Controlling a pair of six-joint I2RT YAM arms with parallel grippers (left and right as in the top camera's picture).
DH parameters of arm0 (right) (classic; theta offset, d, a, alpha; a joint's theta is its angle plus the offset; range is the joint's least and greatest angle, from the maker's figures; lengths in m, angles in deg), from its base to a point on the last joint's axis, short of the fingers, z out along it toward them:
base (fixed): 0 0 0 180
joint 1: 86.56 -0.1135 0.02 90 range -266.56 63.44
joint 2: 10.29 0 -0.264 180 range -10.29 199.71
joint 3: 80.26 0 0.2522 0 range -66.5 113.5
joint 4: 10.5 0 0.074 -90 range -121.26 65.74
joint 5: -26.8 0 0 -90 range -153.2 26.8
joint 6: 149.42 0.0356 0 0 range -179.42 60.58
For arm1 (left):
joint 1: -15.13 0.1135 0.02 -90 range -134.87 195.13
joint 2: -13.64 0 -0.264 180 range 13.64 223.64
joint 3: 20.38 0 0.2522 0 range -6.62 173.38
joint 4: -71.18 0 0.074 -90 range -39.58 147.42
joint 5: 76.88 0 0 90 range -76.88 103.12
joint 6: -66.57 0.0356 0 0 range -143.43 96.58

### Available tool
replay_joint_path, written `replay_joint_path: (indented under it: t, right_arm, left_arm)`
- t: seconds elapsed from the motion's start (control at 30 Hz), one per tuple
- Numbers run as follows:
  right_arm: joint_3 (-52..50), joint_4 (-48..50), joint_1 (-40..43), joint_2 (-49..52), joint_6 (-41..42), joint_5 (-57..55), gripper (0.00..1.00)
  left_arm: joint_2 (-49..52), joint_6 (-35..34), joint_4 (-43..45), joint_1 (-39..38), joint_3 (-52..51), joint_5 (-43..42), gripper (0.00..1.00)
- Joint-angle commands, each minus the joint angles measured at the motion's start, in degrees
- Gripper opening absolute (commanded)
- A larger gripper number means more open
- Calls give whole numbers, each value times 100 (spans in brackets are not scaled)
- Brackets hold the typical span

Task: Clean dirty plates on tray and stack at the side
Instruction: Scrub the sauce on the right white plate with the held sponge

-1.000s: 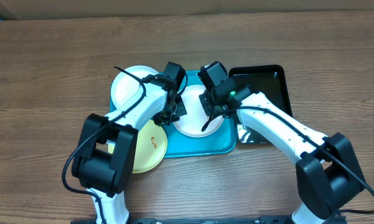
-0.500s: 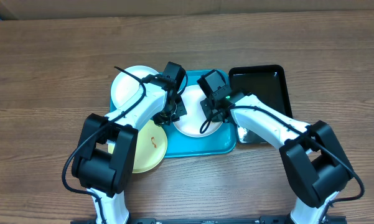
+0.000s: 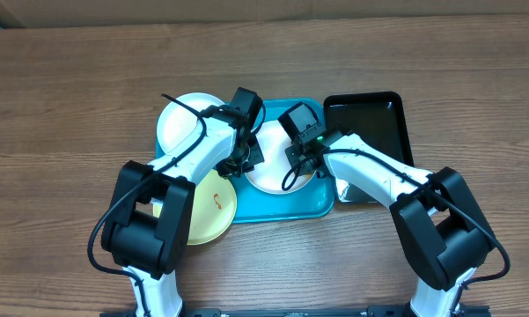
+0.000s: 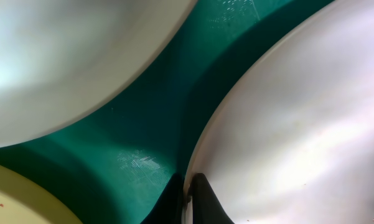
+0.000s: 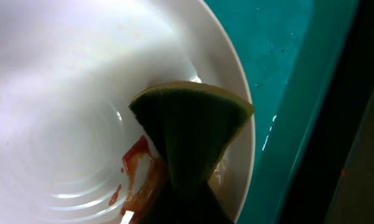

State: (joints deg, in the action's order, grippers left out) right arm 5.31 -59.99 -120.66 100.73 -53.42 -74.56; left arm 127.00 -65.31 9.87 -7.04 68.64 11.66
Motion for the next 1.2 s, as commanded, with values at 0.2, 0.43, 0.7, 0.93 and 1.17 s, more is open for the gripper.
replay_joint_path:
  t: [0.2, 0.43, 0.7, 0.93, 1.17]
  right_arm:
    - [-420, 221, 37, 24, 273, 90, 4]
    - [-848, 765, 37, 24, 684, 964, 4]
    - [-855, 761, 37, 24, 1259, 1480, 4]
    - [-855, 828, 37, 24, 1543, 1622, 4]
    - [-855, 968, 37, 24, 1961, 1624, 4]
  left_arm:
    - [166, -96, -105, -35, -162, 332, 4]
    - [166, -96, -105, -35, -162, 332, 4]
    - [166, -96, -105, -35, -162, 332, 4]
    - [166, -96, -103, -35, -162, 332, 4]
    - [166, -96, -98, -35, -162, 332, 5]
